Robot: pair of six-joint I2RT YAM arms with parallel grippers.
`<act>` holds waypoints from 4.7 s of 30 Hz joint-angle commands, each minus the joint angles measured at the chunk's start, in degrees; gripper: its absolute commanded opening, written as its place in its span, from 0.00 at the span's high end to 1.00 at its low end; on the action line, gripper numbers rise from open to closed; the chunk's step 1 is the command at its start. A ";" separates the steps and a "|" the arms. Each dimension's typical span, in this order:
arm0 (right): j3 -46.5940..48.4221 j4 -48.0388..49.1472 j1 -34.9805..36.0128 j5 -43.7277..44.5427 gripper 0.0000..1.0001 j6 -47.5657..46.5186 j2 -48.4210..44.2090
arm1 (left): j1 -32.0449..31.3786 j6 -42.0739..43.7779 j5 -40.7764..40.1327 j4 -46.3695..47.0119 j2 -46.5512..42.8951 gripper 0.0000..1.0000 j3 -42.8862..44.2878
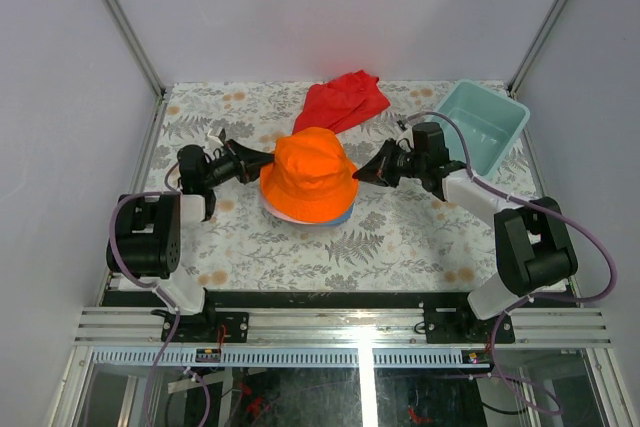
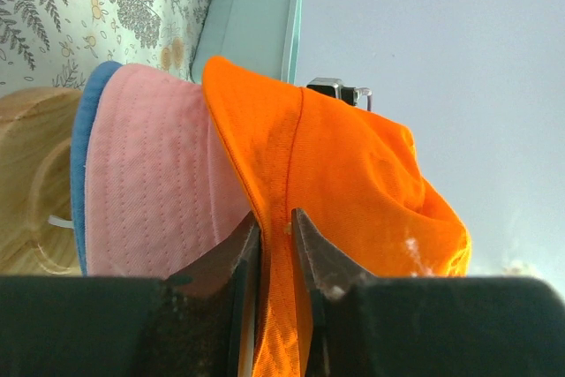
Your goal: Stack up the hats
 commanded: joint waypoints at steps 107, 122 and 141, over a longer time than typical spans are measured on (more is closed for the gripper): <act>10.17 -7.61 1.84 10.24 0.49 -11.26 0.91 | 1.43 2.97 -7.72 -32.59 -42.86 0.67 -20.27; 25.61 -6.75 1.98 8.70 0.52 -10.91 18.19 | -12.12 -4.25 -20.39 -43.22 -48.94 0.73 -19.72; 9.20 -11.17 5.01 7.54 0.52 -14.45 3.74 | -12.04 7.73 -16.19 -39.22 -21.77 0.73 -3.40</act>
